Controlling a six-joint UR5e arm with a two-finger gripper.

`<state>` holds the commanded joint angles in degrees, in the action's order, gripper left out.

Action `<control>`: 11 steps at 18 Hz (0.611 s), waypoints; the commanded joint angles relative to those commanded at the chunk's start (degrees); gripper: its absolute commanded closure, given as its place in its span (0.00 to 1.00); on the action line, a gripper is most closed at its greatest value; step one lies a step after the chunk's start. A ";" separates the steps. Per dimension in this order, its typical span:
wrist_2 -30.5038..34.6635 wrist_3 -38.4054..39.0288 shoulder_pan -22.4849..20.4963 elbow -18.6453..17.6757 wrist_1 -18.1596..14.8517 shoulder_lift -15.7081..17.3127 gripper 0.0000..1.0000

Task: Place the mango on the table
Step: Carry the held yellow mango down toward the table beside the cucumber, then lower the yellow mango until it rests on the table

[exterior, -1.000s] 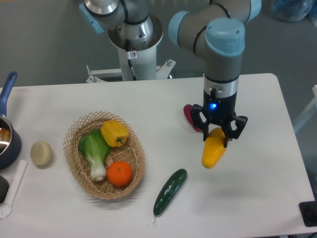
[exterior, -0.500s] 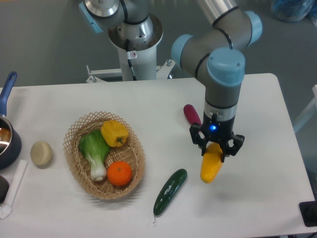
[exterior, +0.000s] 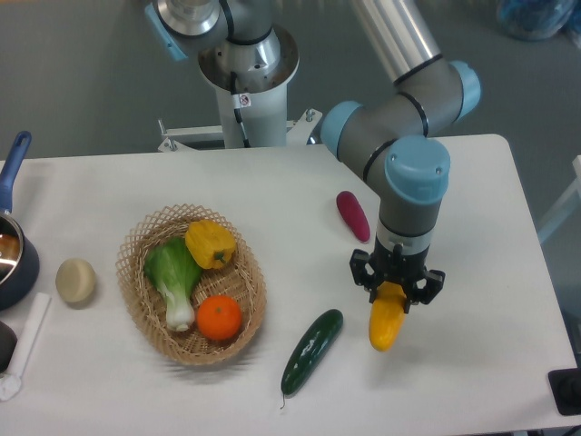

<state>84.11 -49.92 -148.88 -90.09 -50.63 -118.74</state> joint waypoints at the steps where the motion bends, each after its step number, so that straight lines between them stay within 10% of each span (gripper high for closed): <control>1: 0.00 0.00 -0.09 0.18 0.00 -0.26 0.73; 11: 0.09 -0.17 -0.79 1.32 0.00 -2.99 0.66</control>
<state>84.20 -50.10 -149.68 -88.77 -50.62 -121.73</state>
